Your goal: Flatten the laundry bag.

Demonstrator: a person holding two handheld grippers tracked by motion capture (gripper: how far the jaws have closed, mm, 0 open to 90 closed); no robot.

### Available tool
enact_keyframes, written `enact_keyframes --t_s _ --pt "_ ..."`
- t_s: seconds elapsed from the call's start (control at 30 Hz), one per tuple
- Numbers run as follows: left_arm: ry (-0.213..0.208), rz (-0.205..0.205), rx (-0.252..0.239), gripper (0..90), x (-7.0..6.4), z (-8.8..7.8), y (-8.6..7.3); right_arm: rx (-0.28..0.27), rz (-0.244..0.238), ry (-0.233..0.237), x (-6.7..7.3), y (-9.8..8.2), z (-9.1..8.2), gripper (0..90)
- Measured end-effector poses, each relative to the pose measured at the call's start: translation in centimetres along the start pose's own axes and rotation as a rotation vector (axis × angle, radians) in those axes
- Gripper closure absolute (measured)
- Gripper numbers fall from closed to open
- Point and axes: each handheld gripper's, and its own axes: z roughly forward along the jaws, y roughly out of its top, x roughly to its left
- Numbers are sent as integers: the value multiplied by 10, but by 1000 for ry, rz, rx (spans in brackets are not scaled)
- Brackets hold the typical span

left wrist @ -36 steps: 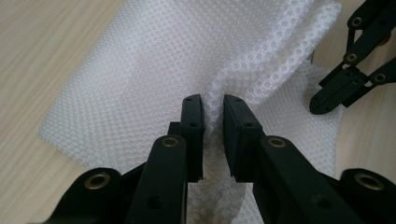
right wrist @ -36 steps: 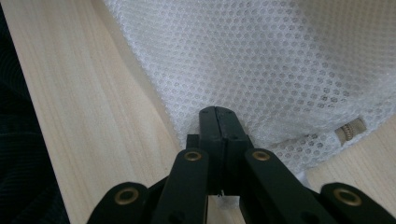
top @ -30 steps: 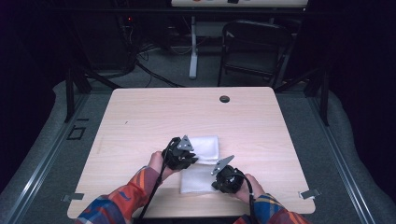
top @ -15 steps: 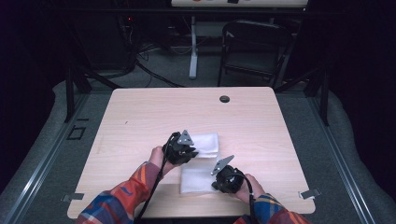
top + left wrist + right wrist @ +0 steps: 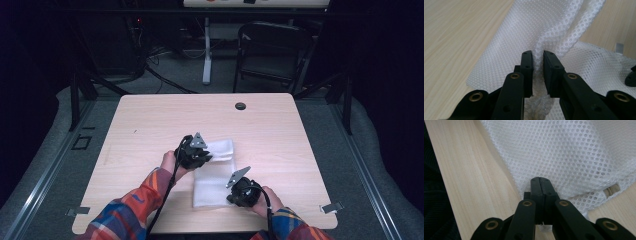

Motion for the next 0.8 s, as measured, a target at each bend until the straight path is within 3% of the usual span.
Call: enact_keyframes --t_s 0.8 --pt "48 -34 -50 785 30 4 18 4 0 9 -1 0 -1 900"
